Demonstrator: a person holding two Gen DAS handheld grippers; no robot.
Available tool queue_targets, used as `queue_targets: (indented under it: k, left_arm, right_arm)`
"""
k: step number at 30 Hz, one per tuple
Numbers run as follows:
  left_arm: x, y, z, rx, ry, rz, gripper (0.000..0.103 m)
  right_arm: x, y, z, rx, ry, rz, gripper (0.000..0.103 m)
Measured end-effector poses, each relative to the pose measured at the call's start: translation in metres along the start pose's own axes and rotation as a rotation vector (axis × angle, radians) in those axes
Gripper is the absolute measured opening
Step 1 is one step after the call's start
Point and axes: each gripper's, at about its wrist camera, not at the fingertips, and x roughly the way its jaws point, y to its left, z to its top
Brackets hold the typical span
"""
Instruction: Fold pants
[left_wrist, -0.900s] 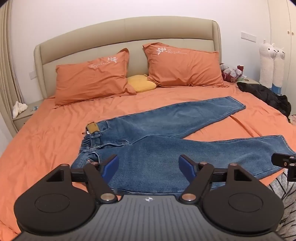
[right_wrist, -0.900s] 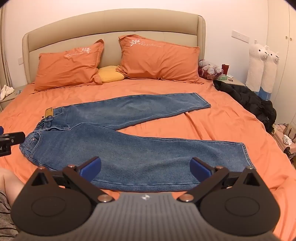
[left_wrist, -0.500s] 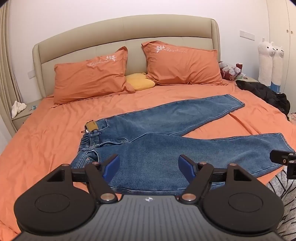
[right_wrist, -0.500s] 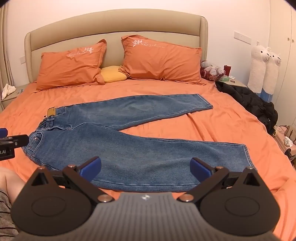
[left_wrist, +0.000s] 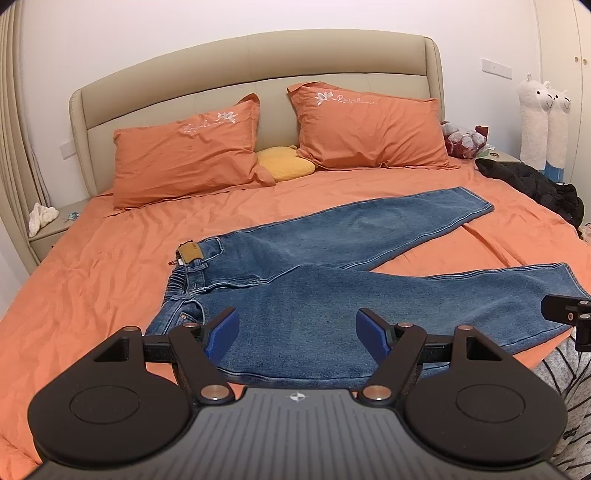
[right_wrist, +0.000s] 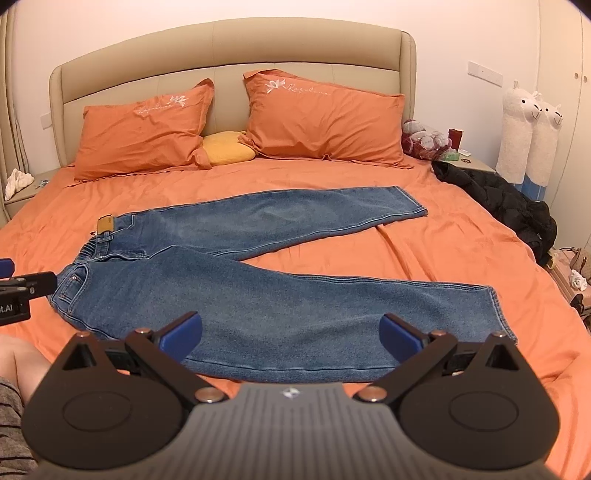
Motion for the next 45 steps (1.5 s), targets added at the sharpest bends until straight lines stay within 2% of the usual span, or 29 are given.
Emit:
queue_targets:
  k: [45]
  left_arm:
    - [-0.0040,0.0058,-0.0041,-0.012,0.005,0.016,0.085]
  right_arm:
    - [0.0033,0.0054,-0.0030,-0.001,0.018,0.017,0.098]
